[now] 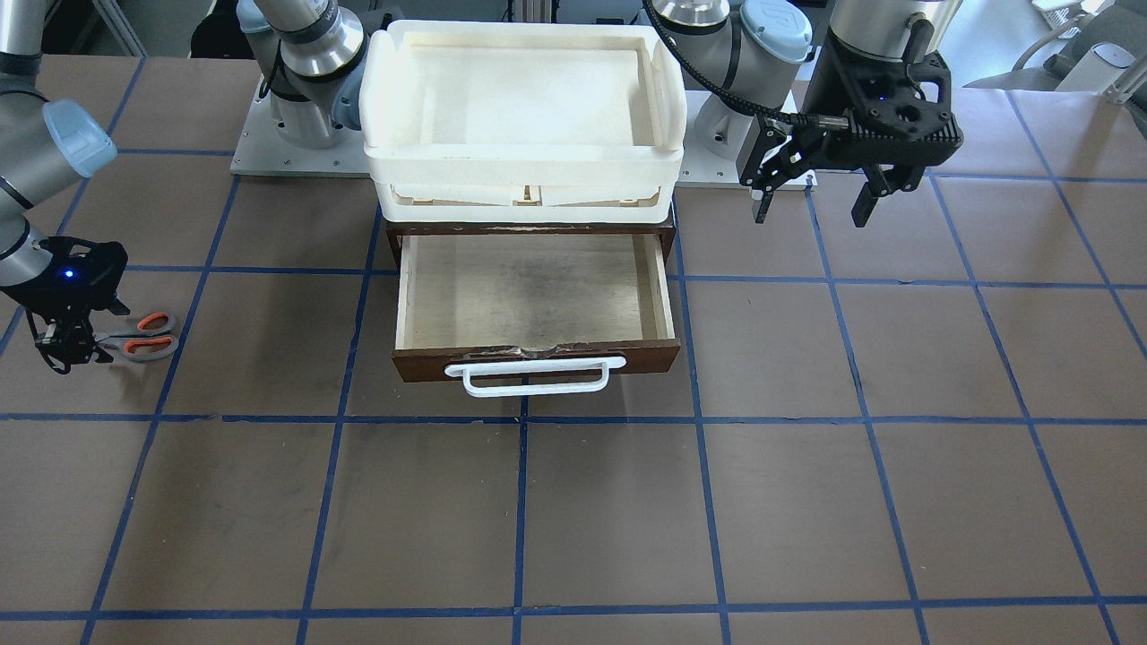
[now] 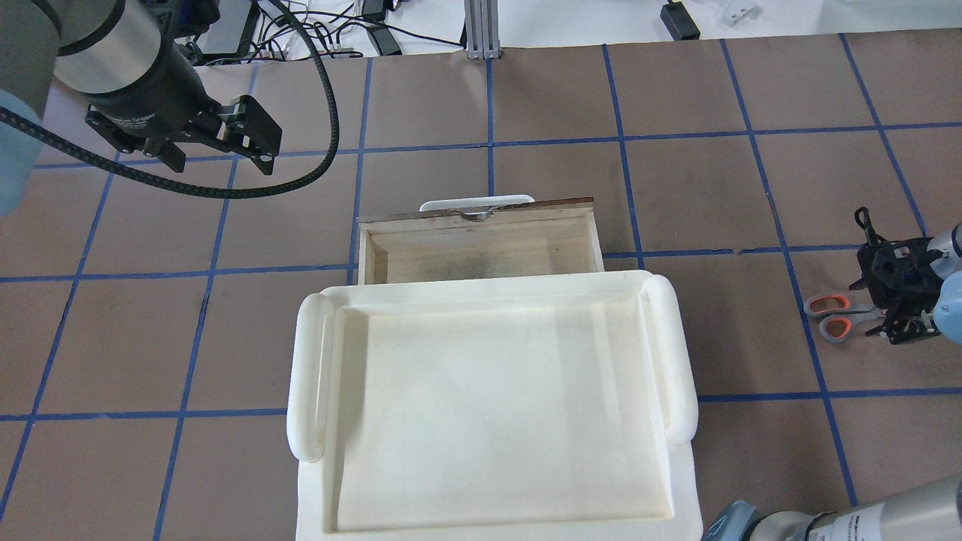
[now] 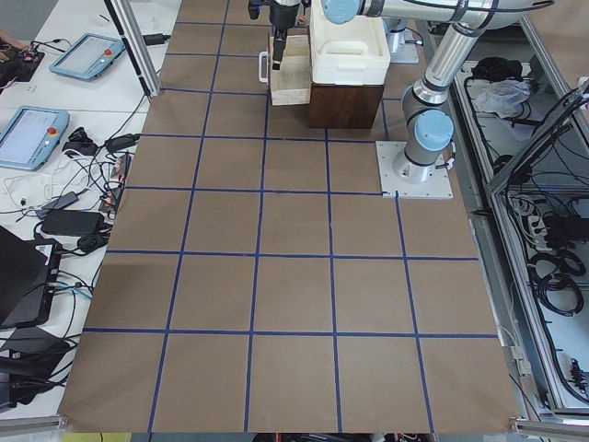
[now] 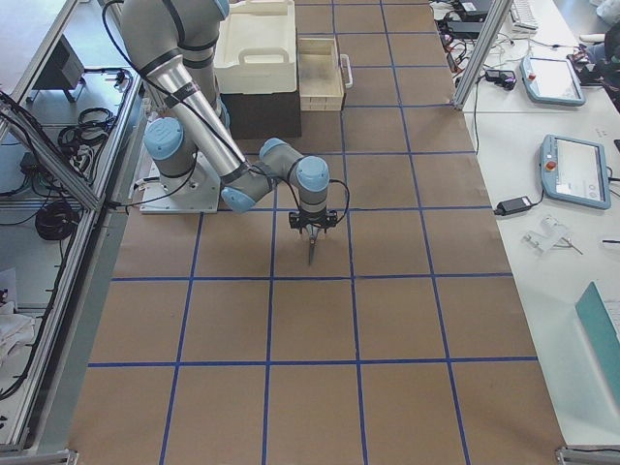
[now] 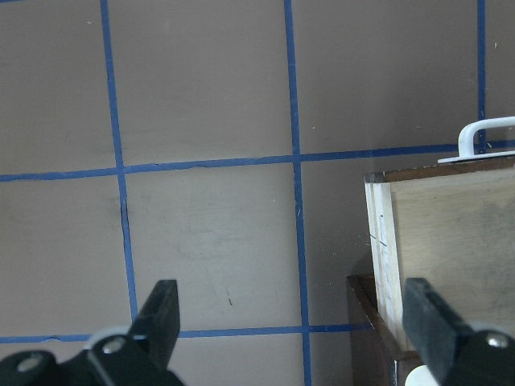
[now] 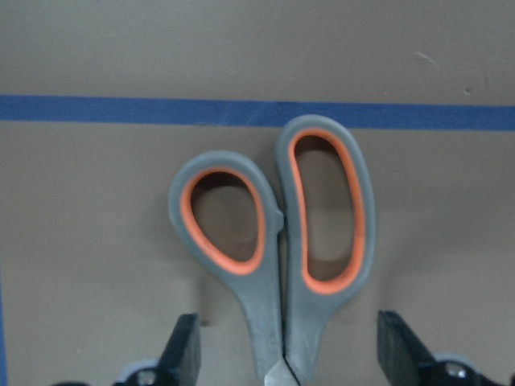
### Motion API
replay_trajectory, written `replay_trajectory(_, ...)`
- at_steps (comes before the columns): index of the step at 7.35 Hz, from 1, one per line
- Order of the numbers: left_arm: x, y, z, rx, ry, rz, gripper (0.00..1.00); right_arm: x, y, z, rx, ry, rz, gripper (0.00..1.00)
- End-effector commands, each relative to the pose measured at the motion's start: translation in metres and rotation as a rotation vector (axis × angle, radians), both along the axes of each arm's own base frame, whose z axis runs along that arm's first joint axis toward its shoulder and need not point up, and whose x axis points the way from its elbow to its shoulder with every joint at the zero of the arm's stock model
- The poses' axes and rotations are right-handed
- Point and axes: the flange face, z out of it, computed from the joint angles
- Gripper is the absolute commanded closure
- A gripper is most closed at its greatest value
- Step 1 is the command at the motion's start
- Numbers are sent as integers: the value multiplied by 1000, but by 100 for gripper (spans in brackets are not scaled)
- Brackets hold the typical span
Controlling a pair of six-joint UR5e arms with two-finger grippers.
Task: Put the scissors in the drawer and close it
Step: 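Close the right gripper on the scissors blades below the handles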
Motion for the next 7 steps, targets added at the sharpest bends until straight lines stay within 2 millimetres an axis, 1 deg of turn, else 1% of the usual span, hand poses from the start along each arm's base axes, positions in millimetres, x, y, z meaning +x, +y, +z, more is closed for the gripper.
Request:
replay_trajectory(1,0,0,0,1,0,1,0,-5,2,0,-3,3,28,21)
replay_trajectory(3,0,3,3,-4,1,-3,0,-8,4,-2,1,-1,14,22)
replay_trajectory(4,0,2,1,1,0,-1,0,-9,4,-4,3,-1,11,23)
replay_trajectory(6,0,2,1,1,3,-1,0,-9,4,-5,6,-4,13,39)
replay_trajectory(7,0,2,1,-2,3,-1,0,-10,5,-5,8,-4,13,44)
